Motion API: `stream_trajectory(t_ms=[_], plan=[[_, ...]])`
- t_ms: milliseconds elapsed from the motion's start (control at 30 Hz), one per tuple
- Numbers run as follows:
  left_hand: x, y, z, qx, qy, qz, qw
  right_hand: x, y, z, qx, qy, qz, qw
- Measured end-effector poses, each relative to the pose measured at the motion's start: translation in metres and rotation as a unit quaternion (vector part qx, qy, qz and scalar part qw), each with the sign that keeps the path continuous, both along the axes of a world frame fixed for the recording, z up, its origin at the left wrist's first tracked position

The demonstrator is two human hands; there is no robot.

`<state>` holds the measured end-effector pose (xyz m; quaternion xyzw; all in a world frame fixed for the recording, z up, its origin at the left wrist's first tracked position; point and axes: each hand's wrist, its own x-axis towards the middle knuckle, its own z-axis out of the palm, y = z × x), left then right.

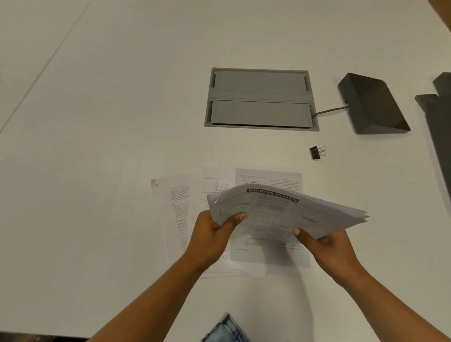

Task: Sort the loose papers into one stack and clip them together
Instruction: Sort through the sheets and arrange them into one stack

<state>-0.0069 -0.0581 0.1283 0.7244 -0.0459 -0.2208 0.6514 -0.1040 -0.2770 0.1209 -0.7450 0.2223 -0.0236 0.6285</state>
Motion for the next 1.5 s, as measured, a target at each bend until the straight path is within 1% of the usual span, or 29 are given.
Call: stream_trajectory(t_ms=[100,167,233,267,333,400,433,467,500,533,567,600,633,667,700,733,767,867,900,933,1000,1033,1100,1233,1400,1500], plan=[[0.003,0.003,0.006,-0.026,0.027,0.029,0.999,-0.003,-0.002,-0.001,0.010,0.027,-0.002,1.000],[0.006,0.006,0.007,-0.044,0.054,0.050,0.996,-0.004,0.000,0.002,0.034,0.032,-0.012,0.999],[0.006,0.010,0.005,-0.045,0.089,0.036,0.994,-0.003,0.003,0.006,0.062,0.033,-0.024,0.997],[0.004,0.013,0.003,-0.035,0.104,0.019,0.994,-0.002,0.004,0.007,0.088,0.033,-0.030,0.995],[-0.003,0.018,-0.002,-0.016,0.131,-0.016,0.991,0.001,0.008,0.010,0.177,0.050,-0.044,0.982],[-0.011,0.023,-0.008,0.000,0.151,-0.014,0.988,0.004,0.011,0.011,0.252,0.099,-0.034,0.962],[-0.014,0.026,-0.009,0.007,0.156,0.003,0.988,0.005,0.011,0.009,0.266,0.129,-0.025,0.955],[-0.015,0.030,-0.010,0.011,0.160,0.021,0.987,0.006,0.010,0.005,0.260,0.152,-0.024,0.953],[-0.015,0.035,-0.010,0.012,0.164,0.038,0.986,0.007,0.011,0.000,0.230,0.169,-0.034,0.958],[-0.013,0.040,-0.010,0.011,0.166,0.051,0.985,0.007,0.010,-0.010,0.164,0.184,-0.054,0.968],[-0.012,0.046,-0.009,0.010,0.166,0.060,0.984,0.008,0.009,-0.022,0.069,0.207,-0.079,0.973],[-0.011,0.052,-0.009,0.010,0.165,0.066,0.984,0.008,0.007,-0.034,-0.043,0.244,-0.096,0.964],[-0.010,0.058,-0.008,0.011,0.165,0.073,0.984,0.008,0.006,-0.046,-0.143,0.296,-0.095,0.940],[-0.010,0.064,-0.009,0.011,0.165,0.080,0.983,0.008,0.007,-0.056,-0.205,0.356,-0.083,0.908],[-0.009,0.069,-0.010,0.013,0.164,0.085,0.983,0.008,0.011,-0.063,-0.225,0.414,-0.068,0.879],[-0.009,0.074,-0.011,0.016,0.163,0.088,0.983,0.009,0.017,-0.066,-0.223,0.453,-0.057,0.861],[-0.010,0.078,-0.011,0.020,0.161,0.089,0.983,0.009,0.022,-0.070,-0.219,0.469,-0.056,0.854],[-0.010,0.089,-0.014,0.026,0.157,0.101,0.982,0.008,0.038,-0.076,-0.264,0.461,-0.076,0.844],[-0.011,0.092,-0.015,0.029,0.157,0.106,0.981,0.008,0.041,-0.080,-0.273,0.452,-0.081,0.846],[-0.012,0.096,-0.016,0.030,0.157,0.112,0.981,0.008,0.042,-0.083,-0.262,0.438,-0.088,0.856],[-0.015,0.101,-0.019,0.031,0.160,0.123,0.979,0.007,0.040,-0.086,-0.193,0.404,-0.114,0.887],[-0.016,0.103,-0.020,0.031,0.163,0.126,0.978,0.007,0.038,-0.086,-0.164,0.393,-0.121,0.897],[-0.020,0.107,-0.023,0.032,0.167,0.133,0.976,0.006,0.035,-0.085,-0.157,0.378,-0.109,0.906],[-0.023,0.110,-0.029,0.035,0.172,0.145,0.974,0.004,0.047,-0.085,-0.197,0.378,-0.057,0.903],[-0.023,0.107,-0.035,0.039,0.180,0.151,0.971,0.013,0.075,-0.083,-0.248,0.385,-0.049,0.887],[-0.023,0.107,-0.035,0.036,0.179,0.151,0.971,0.017,0.081,-0.085,-0.242,0.384,-0.042,0.890]])
